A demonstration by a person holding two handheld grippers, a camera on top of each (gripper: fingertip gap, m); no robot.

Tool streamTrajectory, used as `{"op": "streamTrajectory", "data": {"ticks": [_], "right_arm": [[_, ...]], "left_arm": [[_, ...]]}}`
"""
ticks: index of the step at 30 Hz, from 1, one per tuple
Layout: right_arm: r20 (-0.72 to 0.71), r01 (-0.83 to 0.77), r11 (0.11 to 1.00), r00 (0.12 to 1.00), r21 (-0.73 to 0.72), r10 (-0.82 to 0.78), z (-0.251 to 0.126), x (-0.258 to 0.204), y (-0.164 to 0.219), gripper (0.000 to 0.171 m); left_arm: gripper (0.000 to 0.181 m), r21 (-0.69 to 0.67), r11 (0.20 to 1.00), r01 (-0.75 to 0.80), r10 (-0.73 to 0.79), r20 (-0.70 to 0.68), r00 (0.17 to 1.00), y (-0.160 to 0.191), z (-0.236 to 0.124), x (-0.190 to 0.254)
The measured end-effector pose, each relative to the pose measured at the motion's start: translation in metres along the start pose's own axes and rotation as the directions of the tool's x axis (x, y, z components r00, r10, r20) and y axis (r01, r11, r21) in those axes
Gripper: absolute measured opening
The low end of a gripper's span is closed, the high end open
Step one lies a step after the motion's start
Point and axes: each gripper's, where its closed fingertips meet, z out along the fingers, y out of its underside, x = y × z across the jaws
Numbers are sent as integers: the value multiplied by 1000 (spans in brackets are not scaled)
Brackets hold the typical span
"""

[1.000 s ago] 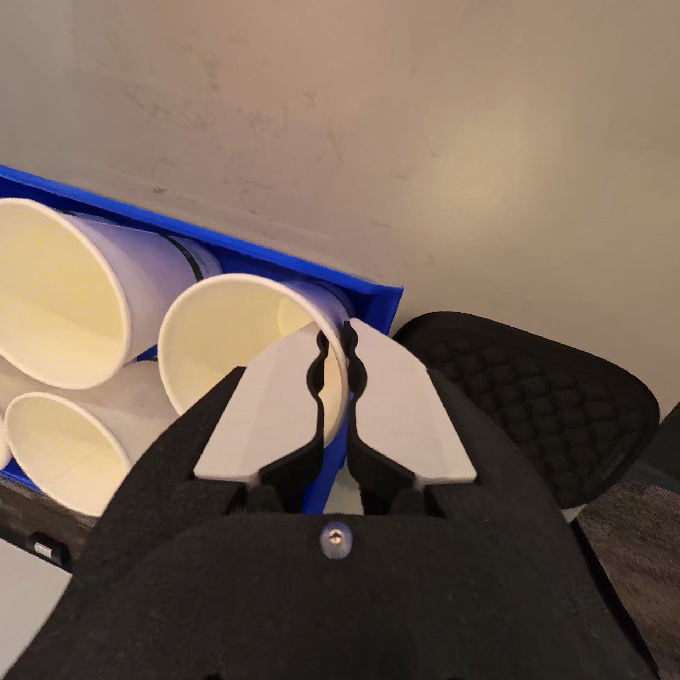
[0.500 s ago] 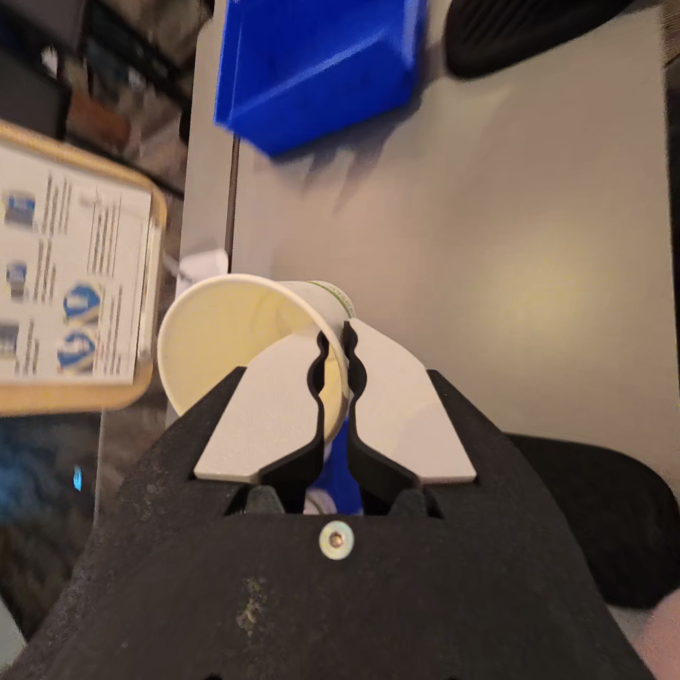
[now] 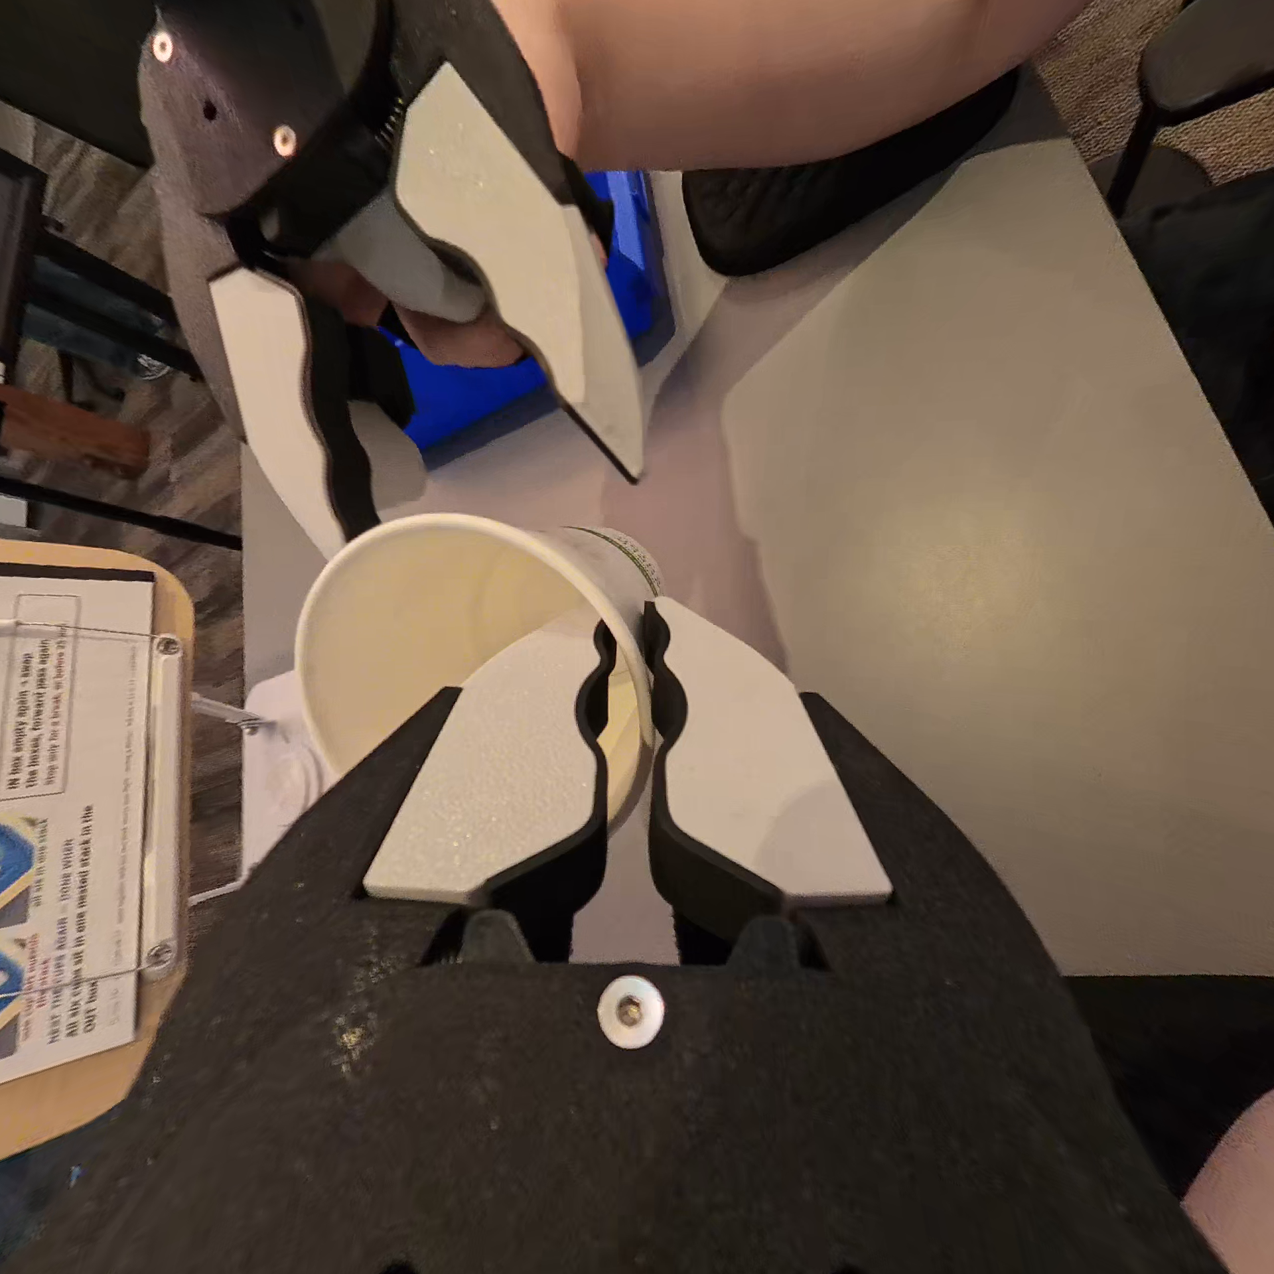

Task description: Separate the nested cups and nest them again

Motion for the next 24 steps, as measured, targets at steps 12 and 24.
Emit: {"op": "streamTrajectory", "data": {"ticks": [12,24], "right_arm": [[74,-62,995,995,-74,68,20,-2,27,85],[157,-92,988,981,-124,111,24,-13,38,89]], "left_arm": [[7,21,999,-50,52,-103,993,-7,19,20],[7,32,996,-81,85,-150,985,-10,25,29]]}}
